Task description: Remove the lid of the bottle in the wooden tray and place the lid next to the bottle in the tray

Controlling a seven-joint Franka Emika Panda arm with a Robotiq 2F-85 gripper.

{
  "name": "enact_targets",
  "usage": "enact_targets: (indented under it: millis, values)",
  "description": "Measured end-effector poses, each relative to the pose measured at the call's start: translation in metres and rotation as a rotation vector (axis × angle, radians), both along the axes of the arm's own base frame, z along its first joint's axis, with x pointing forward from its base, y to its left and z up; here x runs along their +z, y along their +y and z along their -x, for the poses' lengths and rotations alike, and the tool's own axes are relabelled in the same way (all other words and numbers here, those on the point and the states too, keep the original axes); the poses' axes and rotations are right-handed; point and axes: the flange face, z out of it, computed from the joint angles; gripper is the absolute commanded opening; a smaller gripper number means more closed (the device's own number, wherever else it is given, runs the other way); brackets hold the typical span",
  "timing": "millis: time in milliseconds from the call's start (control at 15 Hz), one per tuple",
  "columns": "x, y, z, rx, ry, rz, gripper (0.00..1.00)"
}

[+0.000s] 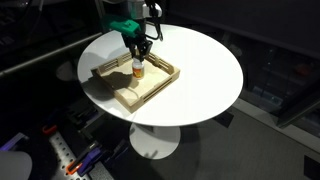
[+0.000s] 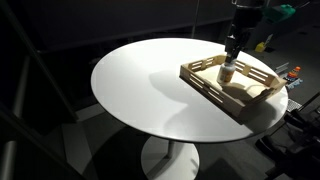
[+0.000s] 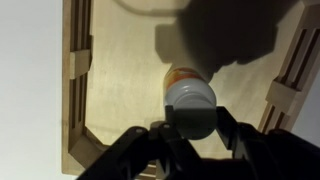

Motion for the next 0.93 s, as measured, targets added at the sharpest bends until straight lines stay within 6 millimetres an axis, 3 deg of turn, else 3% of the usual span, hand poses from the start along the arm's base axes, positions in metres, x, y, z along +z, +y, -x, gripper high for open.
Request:
enact_targets:
  millis: [933]
  values:
    - [0.033,0.007,0.003,0.016,-0.038,-0.003,0.37]
